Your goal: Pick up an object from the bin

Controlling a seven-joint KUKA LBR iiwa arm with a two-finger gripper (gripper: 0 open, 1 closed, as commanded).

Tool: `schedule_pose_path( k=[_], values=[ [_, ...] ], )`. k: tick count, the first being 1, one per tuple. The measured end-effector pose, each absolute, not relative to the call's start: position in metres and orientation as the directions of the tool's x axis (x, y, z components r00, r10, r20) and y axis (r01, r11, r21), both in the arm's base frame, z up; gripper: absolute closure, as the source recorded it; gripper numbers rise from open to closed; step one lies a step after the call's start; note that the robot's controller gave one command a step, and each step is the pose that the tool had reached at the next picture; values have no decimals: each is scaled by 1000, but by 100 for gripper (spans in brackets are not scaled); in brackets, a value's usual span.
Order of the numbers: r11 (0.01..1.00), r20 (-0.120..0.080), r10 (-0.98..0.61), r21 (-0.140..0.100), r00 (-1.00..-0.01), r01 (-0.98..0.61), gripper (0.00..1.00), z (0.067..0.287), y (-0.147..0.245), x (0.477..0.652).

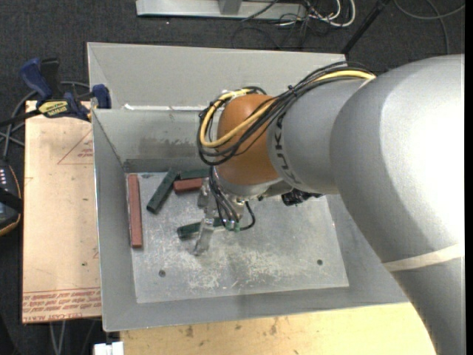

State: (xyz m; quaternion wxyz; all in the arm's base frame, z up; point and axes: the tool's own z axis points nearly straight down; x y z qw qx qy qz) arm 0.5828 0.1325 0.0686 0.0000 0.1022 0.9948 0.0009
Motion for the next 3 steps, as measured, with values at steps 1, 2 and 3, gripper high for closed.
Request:
schedule_pose_path(
  k=[1,2,3],
  values=[
    [979,-1,204,2,-979,204,100,70,132,584],
    [979,-1,204,2,-979,204,100,74,133,584],
    [979,-3,204,3,-979,204,100,87,133,585]
  ],
)
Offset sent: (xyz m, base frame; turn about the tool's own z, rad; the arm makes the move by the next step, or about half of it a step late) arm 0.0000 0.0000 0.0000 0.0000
